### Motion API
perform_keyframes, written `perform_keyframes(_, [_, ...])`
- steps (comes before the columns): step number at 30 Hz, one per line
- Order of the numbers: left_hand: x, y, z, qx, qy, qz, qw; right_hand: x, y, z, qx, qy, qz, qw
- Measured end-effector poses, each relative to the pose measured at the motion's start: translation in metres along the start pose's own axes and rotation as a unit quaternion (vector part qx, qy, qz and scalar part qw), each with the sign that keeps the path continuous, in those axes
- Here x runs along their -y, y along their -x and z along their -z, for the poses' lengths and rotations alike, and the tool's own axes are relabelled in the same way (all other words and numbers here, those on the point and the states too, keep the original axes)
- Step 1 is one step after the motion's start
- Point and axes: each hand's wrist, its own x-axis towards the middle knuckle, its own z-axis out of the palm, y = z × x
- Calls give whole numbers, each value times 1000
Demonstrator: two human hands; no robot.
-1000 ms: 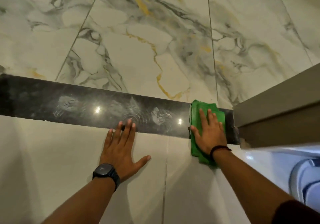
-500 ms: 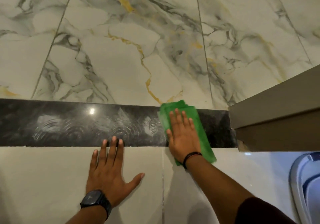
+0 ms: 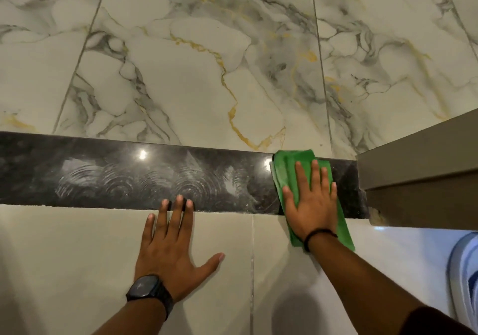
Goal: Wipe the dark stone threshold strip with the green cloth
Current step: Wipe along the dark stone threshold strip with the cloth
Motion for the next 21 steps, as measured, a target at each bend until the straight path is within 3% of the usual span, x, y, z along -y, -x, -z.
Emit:
perform_keyframes(4, [0, -1, -2, 3, 1, 0, 1000, 40, -22, -1, 12, 11, 13, 1000])
perform_keyframes(9, [3, 3, 2, 15, 7, 9, 1000, 93, 3, -4, 45, 2, 202, 978])
perform_keyframes(13, [12, 2, 9, 15, 3, 31, 999, 71, 36, -9, 64, 2, 276, 959])
perform_keyframes(16, [24, 3, 15, 9, -6, 40, 999, 31, 46, -10, 56, 15, 271, 961])
perform_keyframes(21, [34, 2, 16, -13, -6, 58, 998, 10, 28, -3, 28, 19, 117, 993])
